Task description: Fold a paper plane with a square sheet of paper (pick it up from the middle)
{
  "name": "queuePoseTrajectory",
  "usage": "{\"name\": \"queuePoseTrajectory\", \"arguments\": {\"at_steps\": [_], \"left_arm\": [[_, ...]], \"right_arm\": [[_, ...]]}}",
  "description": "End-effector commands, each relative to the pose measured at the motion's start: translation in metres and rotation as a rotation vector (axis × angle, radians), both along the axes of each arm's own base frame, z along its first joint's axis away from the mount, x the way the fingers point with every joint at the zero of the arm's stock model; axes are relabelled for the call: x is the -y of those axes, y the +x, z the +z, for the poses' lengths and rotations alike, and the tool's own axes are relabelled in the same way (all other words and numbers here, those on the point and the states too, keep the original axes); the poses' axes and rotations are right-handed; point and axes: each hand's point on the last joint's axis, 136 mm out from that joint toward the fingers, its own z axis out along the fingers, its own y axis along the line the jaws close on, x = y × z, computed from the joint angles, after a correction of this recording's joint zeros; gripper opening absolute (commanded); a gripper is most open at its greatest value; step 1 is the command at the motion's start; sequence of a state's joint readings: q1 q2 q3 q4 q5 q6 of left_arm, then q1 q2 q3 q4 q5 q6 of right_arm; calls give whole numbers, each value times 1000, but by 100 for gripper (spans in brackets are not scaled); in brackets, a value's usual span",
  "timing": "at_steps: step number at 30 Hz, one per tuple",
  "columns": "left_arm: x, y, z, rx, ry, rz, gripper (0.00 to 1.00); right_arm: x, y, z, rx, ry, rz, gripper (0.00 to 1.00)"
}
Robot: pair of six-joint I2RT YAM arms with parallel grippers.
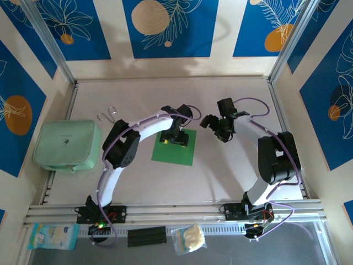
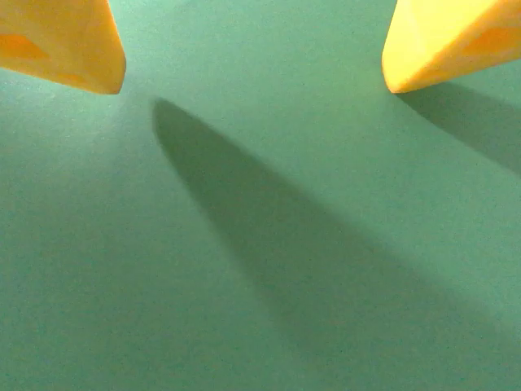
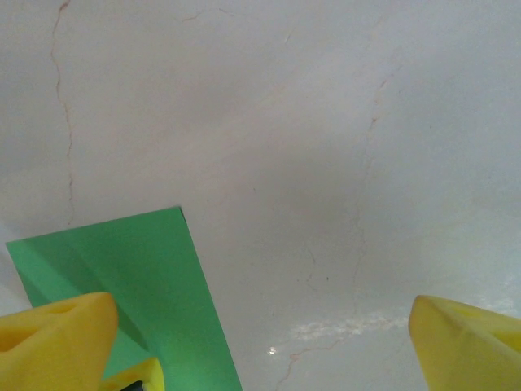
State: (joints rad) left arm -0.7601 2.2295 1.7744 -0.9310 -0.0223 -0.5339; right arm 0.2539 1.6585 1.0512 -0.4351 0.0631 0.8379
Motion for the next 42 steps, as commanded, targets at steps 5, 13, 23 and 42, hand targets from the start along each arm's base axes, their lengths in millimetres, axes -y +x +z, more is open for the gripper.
{"name": "queuePoseTrajectory", "arguments": {"at_steps": [5,13,23,42], "left_arm": [[-5,-13,-21,-49,82,7,80],[-11,-16,-31,-63,111,16,78],[-14,-20,-40,-82,129,24,77],[-10,-14,-17,-24,70,50,66]], "right_arm": [[0,-5,1,-21,5,-5,92],[1,-3,3,-15,-2,-6,92],[2,-3,1,-22,-8,-13,92],[2,-2,4,-17,-5,-21,92]]}}
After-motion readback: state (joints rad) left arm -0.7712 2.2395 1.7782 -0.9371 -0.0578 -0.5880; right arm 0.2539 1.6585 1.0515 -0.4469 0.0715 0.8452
